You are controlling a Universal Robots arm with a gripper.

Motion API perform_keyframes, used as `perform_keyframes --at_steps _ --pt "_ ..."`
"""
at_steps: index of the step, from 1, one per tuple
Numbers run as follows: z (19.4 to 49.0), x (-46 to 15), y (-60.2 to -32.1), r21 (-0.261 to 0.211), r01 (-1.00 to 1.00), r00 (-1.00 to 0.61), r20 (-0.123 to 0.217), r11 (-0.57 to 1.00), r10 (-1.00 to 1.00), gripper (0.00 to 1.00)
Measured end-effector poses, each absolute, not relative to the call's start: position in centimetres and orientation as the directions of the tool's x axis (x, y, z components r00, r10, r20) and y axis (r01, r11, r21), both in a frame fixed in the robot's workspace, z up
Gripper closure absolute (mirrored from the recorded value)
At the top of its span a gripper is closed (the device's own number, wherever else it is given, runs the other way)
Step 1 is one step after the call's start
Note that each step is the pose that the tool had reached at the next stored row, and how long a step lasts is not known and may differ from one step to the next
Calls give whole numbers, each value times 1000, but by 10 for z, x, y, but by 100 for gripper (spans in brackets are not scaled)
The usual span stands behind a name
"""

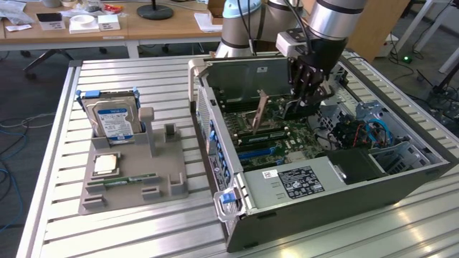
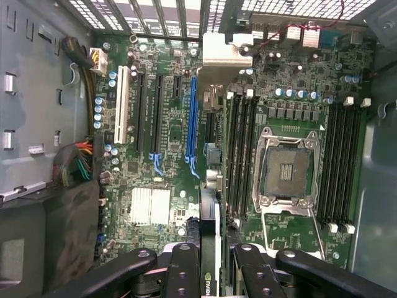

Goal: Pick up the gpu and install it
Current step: 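Insert the gpu into the slot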

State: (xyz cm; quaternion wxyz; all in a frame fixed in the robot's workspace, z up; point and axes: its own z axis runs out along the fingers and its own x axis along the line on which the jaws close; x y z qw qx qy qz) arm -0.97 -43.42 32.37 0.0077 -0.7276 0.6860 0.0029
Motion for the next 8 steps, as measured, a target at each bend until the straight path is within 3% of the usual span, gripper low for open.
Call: perform_keyframes --at_steps 8 --pt "316 -15 -434 -11 -998 59 -15 -59 -998 74"
